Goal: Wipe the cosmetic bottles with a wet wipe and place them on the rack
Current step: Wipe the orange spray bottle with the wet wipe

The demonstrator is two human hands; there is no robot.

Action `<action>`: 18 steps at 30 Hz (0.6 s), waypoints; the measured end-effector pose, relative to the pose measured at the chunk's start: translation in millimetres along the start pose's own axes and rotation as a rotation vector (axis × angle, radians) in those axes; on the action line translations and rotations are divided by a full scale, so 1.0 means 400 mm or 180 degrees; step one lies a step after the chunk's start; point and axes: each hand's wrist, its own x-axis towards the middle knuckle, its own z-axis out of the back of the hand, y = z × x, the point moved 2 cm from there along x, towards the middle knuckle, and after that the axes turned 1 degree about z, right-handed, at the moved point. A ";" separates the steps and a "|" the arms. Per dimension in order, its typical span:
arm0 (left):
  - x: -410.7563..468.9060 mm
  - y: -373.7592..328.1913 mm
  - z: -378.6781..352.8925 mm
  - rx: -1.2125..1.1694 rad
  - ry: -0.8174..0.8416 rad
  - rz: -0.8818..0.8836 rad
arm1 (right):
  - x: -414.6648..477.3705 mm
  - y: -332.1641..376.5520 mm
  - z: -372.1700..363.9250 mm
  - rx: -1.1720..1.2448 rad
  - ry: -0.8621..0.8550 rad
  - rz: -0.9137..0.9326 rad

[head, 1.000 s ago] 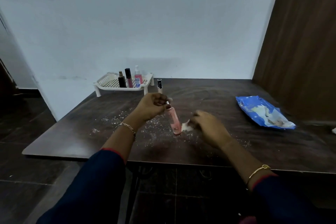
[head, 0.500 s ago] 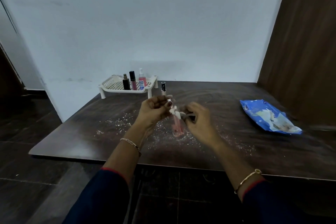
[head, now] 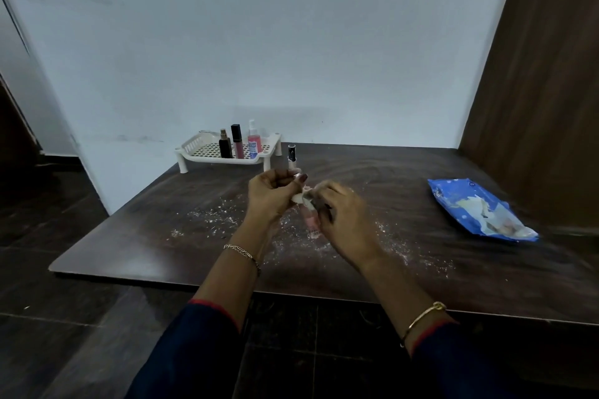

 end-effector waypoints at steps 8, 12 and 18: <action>0.010 -0.010 0.054 -0.0136 -0.0069 0.0008 | -0.083 -0.014 -0.045 0.0278 0.0160 -0.0153; 0.003 -0.008 0.028 0.0082 0.0094 0.0043 | -0.034 0.006 -0.025 0.0188 -0.0097 -0.0153; 0.001 -0.011 0.027 0.0074 0.0055 0.0059 | -0.013 0.024 -0.009 0.0183 -0.0132 -0.0057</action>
